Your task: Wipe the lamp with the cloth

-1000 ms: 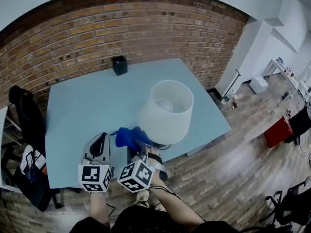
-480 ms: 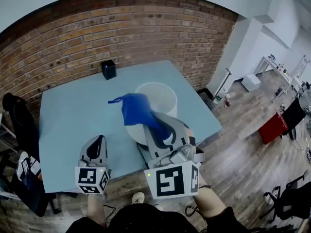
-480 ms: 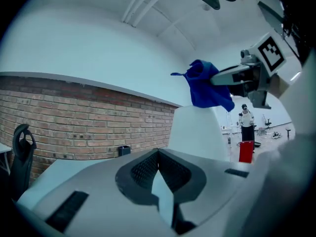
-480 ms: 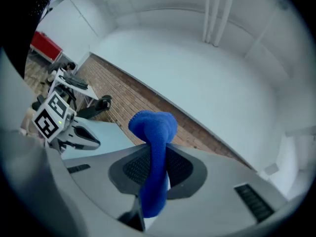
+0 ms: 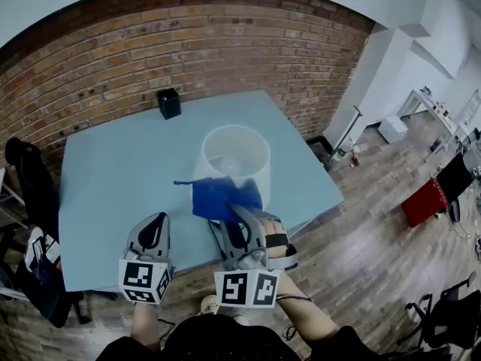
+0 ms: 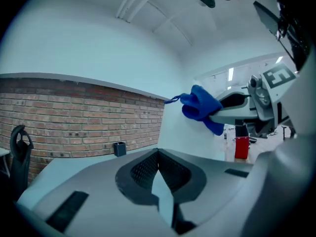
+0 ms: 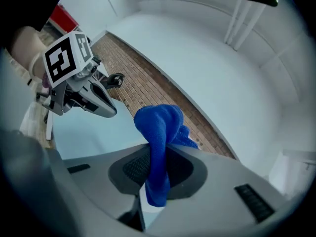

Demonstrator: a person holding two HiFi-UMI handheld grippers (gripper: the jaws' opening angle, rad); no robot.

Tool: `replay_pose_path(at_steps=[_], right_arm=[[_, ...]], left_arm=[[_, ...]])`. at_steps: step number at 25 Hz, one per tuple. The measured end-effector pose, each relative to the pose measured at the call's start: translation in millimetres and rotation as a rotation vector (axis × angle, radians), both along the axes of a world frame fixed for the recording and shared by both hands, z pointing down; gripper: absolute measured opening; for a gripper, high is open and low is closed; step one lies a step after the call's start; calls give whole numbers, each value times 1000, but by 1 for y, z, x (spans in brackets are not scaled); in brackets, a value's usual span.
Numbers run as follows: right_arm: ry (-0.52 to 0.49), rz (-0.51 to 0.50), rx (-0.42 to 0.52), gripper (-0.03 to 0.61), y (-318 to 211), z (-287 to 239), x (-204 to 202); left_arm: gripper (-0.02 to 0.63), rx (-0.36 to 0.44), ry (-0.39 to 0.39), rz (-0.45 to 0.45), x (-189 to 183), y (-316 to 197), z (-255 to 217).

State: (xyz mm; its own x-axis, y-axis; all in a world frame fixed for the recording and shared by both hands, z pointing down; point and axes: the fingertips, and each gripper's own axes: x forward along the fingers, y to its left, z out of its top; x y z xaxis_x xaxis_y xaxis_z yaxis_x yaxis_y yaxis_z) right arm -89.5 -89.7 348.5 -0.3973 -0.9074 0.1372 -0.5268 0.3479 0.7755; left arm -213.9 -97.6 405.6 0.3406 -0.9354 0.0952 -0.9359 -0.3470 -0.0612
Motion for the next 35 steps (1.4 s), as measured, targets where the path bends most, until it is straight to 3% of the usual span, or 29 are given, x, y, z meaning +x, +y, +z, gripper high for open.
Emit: replay_pose_path(at_steps=[4, 11, 16, 18, 21, 25, 30, 33, 35], right_arm=[[-35, -25, -72, 64, 3, 28, 0], [34, -58, -216, 63, 19, 102, 3], [45, -156, -356, 64, 53, 154, 1], [29, -146, -331, 63, 52, 164, 3], [-10, -98, -211, 63, 31, 165, 1], [44, -71, 7, 64, -5, 163, -2], [102, -33, 176, 63, -51, 167, 4], [120, 1, 211, 63, -65, 170, 6], [105, 31, 166, 64, -74, 175, 5]], left_arm=[[9, -12, -6, -12, 1, 6, 4], [8, -38, -23, -22, 7, 22, 14], [9, -59, -43, -46, 4, 39, 17], [8, -72, -56, -57, 2, 45, 21], [9, -106, -76, -67, -2, 57, 32], [9, -136, -114, -64, -4, 76, 42], [9, -125, -101, -78, -2, 80, 47], [8, -108, -93, -67, 5, 74, 51], [9, -101, -93, -54, 7, 69, 54]])
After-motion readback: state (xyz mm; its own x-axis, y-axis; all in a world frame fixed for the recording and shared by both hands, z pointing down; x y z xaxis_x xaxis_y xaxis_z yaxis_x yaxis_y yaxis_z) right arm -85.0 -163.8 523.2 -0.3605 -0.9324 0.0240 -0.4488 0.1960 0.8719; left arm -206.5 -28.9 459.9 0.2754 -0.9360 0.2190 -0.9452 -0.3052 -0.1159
